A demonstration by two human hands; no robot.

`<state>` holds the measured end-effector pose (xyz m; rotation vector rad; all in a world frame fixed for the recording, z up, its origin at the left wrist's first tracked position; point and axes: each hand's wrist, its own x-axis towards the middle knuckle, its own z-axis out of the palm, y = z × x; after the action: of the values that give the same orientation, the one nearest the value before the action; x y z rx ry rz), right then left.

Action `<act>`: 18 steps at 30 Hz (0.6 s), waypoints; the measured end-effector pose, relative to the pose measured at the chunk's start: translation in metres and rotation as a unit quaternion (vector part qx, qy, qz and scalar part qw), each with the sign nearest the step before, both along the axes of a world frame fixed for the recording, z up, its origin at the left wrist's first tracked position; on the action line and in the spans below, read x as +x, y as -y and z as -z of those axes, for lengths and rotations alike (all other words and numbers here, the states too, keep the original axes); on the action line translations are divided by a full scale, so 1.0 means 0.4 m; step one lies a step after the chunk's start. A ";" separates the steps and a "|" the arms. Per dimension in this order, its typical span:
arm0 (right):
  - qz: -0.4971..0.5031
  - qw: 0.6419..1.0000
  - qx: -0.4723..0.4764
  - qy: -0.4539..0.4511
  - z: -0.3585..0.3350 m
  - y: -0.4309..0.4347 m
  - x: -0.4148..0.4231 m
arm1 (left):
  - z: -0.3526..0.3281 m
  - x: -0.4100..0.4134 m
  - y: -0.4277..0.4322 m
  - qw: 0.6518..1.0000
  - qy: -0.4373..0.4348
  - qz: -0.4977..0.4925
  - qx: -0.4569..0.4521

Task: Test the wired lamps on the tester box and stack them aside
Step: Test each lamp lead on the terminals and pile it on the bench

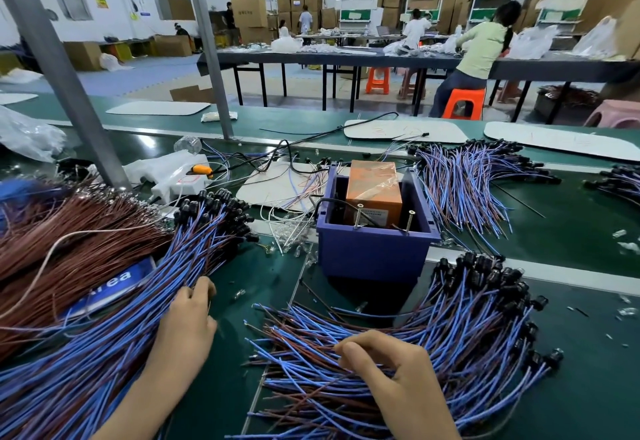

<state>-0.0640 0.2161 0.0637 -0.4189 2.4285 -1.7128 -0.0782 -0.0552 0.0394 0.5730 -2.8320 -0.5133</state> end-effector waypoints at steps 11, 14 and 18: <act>0.037 0.998 -0.037 0.026 -0.003 -0.005 0.013 | -0.099 0.000 -0.048 0.958 -0.084 -0.030 0.274; 0.054 0.993 -0.086 0.057 -0.014 0.007 0.009 | -0.158 0.014 -0.130 0.906 -0.095 0.079 0.404; 0.083 0.972 -0.189 0.114 -0.059 0.038 -0.020 | -0.195 0.023 -0.272 0.852 -0.073 0.229 0.465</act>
<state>-0.0721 0.2010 0.0873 -0.0496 2.0258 -2.1675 -0.0689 0.0537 0.1173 -0.0589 -2.3873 -1.9535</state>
